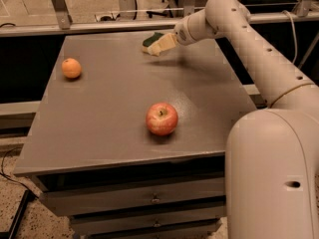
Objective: Move sponge near orange
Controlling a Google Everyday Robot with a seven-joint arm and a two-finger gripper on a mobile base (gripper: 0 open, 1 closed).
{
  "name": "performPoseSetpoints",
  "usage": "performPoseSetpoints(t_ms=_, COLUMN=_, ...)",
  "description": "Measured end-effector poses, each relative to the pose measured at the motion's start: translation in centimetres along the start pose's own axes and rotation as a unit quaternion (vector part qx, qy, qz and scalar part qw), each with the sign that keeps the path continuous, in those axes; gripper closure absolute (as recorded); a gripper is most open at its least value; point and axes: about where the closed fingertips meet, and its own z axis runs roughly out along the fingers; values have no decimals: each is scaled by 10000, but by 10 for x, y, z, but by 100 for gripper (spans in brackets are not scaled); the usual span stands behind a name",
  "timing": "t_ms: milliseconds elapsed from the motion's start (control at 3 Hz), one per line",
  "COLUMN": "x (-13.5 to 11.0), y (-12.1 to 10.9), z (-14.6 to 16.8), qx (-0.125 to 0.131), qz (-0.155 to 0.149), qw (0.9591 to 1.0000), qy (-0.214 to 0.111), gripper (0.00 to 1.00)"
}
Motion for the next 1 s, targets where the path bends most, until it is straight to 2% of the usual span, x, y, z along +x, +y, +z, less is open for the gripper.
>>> performPoseSetpoints(t_ms=333, x=9, y=5, z=15, qx=-188, qz=173, qw=9996, qy=129, gripper=0)
performPoseSetpoints(t_ms=667, x=11, y=13, z=28, qx=-380, qz=192, qw=9989, qy=196, gripper=15)
performPoseSetpoints(t_ms=1000, x=9, y=15, z=34, qx=-392, qz=29, qw=9989, qy=249, gripper=39)
